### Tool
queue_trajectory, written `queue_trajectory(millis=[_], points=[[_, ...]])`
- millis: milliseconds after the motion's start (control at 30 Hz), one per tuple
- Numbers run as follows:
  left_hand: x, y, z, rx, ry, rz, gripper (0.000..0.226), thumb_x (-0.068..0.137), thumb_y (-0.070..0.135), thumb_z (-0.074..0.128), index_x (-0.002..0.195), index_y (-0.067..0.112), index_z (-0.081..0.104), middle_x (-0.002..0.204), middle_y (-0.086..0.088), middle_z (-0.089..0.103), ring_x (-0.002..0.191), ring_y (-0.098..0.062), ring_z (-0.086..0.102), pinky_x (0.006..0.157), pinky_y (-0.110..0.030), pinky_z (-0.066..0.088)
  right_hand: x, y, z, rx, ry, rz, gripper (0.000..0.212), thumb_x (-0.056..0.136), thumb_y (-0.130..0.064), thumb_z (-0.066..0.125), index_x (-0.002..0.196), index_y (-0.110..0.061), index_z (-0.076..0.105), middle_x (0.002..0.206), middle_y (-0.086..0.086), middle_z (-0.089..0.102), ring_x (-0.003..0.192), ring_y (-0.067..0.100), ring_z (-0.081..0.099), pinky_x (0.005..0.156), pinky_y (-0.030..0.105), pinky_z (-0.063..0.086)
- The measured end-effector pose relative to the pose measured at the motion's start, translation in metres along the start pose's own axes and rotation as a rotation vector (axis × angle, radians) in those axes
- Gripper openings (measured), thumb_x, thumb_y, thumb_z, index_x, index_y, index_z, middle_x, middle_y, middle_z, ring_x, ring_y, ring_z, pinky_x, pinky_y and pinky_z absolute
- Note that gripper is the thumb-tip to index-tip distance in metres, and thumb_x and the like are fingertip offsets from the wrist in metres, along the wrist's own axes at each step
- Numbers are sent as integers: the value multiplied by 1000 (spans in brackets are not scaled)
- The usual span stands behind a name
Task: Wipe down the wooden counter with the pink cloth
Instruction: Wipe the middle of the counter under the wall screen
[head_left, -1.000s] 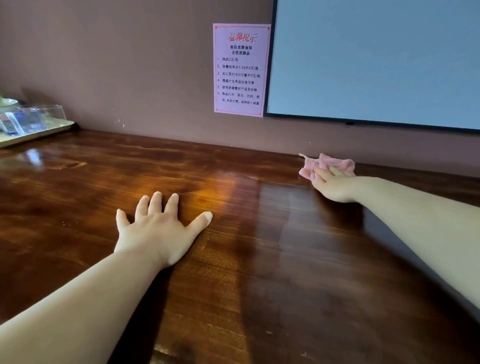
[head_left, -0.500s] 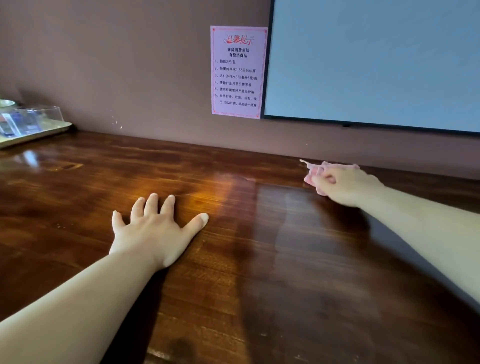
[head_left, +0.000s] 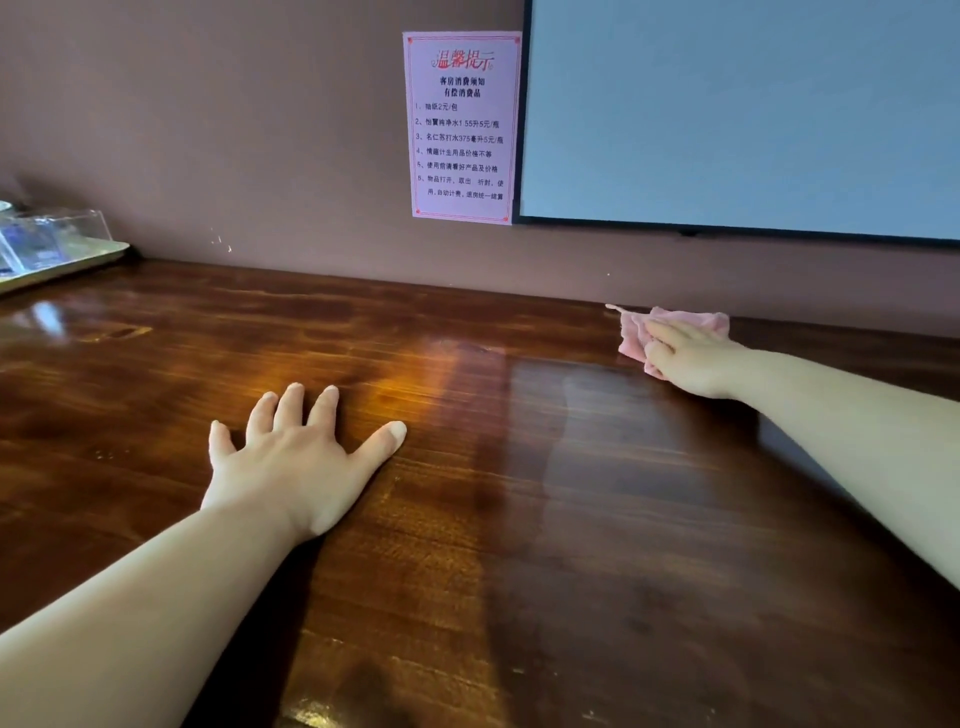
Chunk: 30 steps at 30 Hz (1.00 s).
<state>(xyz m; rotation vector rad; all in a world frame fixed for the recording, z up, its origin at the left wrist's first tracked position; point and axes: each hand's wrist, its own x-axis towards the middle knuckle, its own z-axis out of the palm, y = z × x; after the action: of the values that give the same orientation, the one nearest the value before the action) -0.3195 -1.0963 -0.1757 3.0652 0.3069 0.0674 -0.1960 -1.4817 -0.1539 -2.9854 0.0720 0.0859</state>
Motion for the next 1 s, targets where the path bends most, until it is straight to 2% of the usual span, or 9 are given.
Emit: queue_trajectory(millis=[167, 367, 500, 567, 633, 700, 867, 1000], points=[[-2, 0, -1, -3, 4, -7, 114, 57, 97, -9, 153, 38, 6, 162, 2, 4, 149, -22, -1, 115, -57, 5, 6, 2, -15, 82, 13, 90, 52, 110, -30, 27, 161, -17, 19, 169, 6, 7, 155, 24, 5, 122, 40, -1], [-2, 0, -1, -7, -2, 0, 114, 57, 96, -10, 153, 37, 4, 162, 2, 3, 149, -22, -1, 115, -57, 5, -8, 14, 0, -65, 6, 13, 56, 110, -34, 28, 162, -20, 14, 169, 5, 8, 155, 27, 6, 122, 47, 0], [-3, 2, -3, -15, 0, 15, 108, 63, 94, -6, 153, 36, 6, 162, 3, 3, 149, -19, -3, 115, -57, 3, 1, 18, -12, 63, -10, 81, 53, 110, -31, 28, 161, -18, 17, 169, 8, 9, 155, 28, 8, 122, 43, 2], [-5, 3, -4, -41, 61, 120, 94, 72, 87, -1, 153, 38, 7, 162, 11, 4, 148, -11, -6, 116, -53, -2, 5, 13, -16, 78, 0, 100, 53, 110, -31, 28, 161, -19, 17, 169, 6, 9, 155, 26, 7, 122, 41, 1], [-7, 5, -5, -72, 114, 313, 81, 79, 78, 3, 152, 43, 12, 160, 20, 7, 145, 0, -7, 118, -43, -5, 0, 12, -14, 74, -7, 71, 54, 110, -31, 30, 161, -20, 16, 169, 5, 8, 155, 25, 6, 122, 40, 1], [-6, 6, -6, -131, 78, 447, 76, 79, 75, 5, 150, 47, 16, 157, 26, 9, 141, 8, -6, 119, -34, -3, -4, 18, -5, 34, -11, 17, 55, 110, -32, 29, 162, -21, 16, 169, 5, 8, 155, 25, 6, 123, 41, 2], [-4, 6, -9, -164, -13, 522, 78, 75, 76, 4, 147, 50, 19, 154, 29, 8, 138, 12, -4, 119, -29, -1, -2, 32, -8, 65, 34, 77, 54, 110, -35, 29, 160, -18, 22, 168, 7, 13, 155, 27, 10, 122, 42, 5], [-7, 8, -13, -191, -34, 515, 79, 73, 75, 4, 147, 50, 19, 154, 28, 9, 138, 11, -2, 120, -29, 1, 3, 24, -16, 105, -2, 126, 54, 110, -33, 29, 161, -19, 17, 169, 6, 9, 155, 25, 6, 122, 39, 2]])
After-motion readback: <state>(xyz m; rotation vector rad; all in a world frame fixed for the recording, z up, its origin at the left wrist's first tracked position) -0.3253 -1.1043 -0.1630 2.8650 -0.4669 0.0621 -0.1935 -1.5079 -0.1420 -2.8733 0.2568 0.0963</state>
